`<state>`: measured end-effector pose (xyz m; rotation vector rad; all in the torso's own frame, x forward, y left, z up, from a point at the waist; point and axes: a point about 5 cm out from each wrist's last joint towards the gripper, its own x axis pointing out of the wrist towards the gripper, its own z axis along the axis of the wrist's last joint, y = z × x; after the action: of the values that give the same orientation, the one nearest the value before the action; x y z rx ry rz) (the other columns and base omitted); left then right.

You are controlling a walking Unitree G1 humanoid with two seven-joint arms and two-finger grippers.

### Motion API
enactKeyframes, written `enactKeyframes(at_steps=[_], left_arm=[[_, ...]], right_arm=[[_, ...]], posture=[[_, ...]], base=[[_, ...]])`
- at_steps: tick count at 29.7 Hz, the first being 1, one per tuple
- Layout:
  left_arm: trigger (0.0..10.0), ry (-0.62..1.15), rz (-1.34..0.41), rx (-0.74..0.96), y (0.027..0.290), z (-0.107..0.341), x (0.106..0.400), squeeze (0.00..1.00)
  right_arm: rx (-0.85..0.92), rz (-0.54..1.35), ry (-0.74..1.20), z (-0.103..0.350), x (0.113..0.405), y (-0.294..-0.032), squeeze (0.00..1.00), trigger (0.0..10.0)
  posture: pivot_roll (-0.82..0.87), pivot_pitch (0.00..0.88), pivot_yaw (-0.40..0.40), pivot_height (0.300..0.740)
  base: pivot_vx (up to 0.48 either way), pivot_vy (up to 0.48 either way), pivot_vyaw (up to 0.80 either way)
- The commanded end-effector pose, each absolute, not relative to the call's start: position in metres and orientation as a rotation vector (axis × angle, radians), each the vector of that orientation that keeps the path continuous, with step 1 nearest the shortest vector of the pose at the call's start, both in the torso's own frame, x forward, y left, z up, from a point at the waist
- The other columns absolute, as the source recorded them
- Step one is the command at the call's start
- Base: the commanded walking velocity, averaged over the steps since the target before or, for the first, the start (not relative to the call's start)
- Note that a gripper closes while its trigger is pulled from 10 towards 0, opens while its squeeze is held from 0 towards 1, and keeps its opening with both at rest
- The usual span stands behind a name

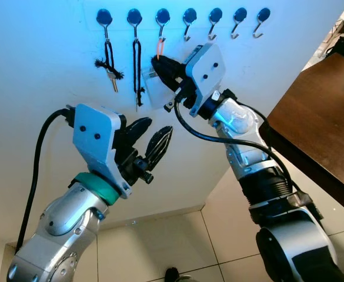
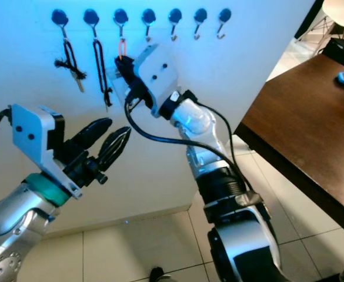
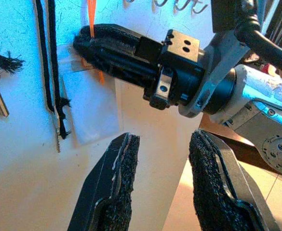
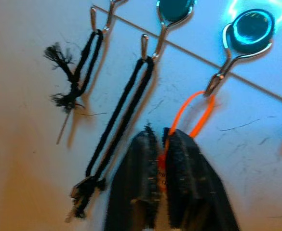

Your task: Hang keys on a hook

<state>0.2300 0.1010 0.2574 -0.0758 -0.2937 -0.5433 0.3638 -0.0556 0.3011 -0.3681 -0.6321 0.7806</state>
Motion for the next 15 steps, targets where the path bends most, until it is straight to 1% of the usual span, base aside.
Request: enactKeyframes(at_steps=[1, 2, 3, 4, 5, 6, 7, 8, 9, 10, 13, 14, 15], left_arm=[[10.0, -0.265, -0.554, -0.078, 0.099, 0.253, 0.230, 0.00], [10.0, -0.265, -0.554, -0.078, 0.099, 0.253, 0.230, 0.00], [10.0, -0.261, -0.552, -0.075, 0.100, 0.252, 0.231, 0.00], [10.0, -0.261, -0.552, -0.075, 0.100, 0.252, 0.231, 0.00], [10.0, -0.255, -0.545, -0.068, 0.101, 0.250, 0.232, 0.00], [10.0, -0.252, -0.540, -0.063, 0.101, 0.249, 0.233, 0.00], [10.0, -0.252, -0.540, -0.063, 0.101, 0.249, 0.233, 0.00], [10.0, -0.253, -0.516, -0.038, 0.103, 0.247, 0.236, 0.00], [10.0, -0.253, -0.516, -0.038, 0.103, 0.247, 0.236, 0.00], [10.0, -0.259, -0.481, -0.018, 0.106, 0.247, 0.238, 0.00], [10.0, -0.259, -0.481, -0.018, 0.106, 0.247, 0.238, 0.00], [10.0, -0.263, -0.457, -0.006, 0.109, 0.247, 0.240, 0.00], [10.0, -0.258, -0.408, 0.020, 0.113, 0.243, 0.244, 0.00]], right_arm=[[-0.288, 0.769, -0.582, 0.286, 0.366, -0.060, 1.00, 10.0], [-0.288, 0.769, -0.582, 0.286, 0.366, -0.060, 1.00, 10.0], [-0.191, 0.761, -0.609, 0.289, 0.362, -0.065, 0.00, 10.0], [-0.191, 0.761, -0.609, 0.289, 0.362, -0.065, 0.00, 10.0], [-0.081, 0.764, -0.619, 0.290, 0.358, -0.071, 0.00, 10.0], [-0.014, 0.770, -0.625, 0.290, 0.355, -0.076, 0.00, 10.0], [-0.014, 0.770, -0.625, 0.290, 0.355, -0.076, 0.00, 10.0], [0.051, 0.783, -0.612, 0.286, 0.349, -0.081, 0.00, 10.0], [0.051, 0.783, -0.612, 0.286, 0.349, -0.081, 0.00, 10.0], [0.098, 0.799, -0.594, 0.281, 0.341, -0.087, 0.00, 10.0], [0.098, 0.799, -0.594, 0.281, 0.341, -0.087, 0.00, 10.0], [0.123, 0.811, -0.583, 0.277, 0.335, -0.089, 0.00, 10.0], [0.135, 0.784, -0.539, 0.263, 0.325, -0.098, 0.00, 10.0]], posture=[[0.02, 0.124, 0.006, 0.740], [0.02, 0.124, 0.006, 0.740], [0.02, 0.123, 0.007, 0.740], [0.02, 0.123, 0.007, 0.740], [0.01, 0.121, 0.009, 0.740], [0.01, 0.121, 0.008, 0.740], [0.01, 0.121, 0.008, 0.740], [0.01, 0.122, 0.010, 0.740], [0.01, 0.122, 0.010, 0.740], [0.00, 0.124, 0.015, 0.740], [0.00, 0.124, 0.015, 0.740], [0.00, 0.124, 0.015, 0.740], [-0.02, 0.124, 0.028, 0.740]], base=[[0.000, 0.000, 0.00], [0.000, 0.000, 0.00], [0.000, 0.000, 0.00], [0.000, 0.000, 0.00], [0.000, 0.000, 0.00], [0.000, 0.000, 0.00], [0.000, 0.000, 0.00], [0.000, 0.000, 0.00], [0.000, 0.000, 0.00], [0.000, 0.000, 0.00], [0.000, 0.000, 0.00], [0.000, 0.000, 0.00], [0.000, 0.000, 0.00]])
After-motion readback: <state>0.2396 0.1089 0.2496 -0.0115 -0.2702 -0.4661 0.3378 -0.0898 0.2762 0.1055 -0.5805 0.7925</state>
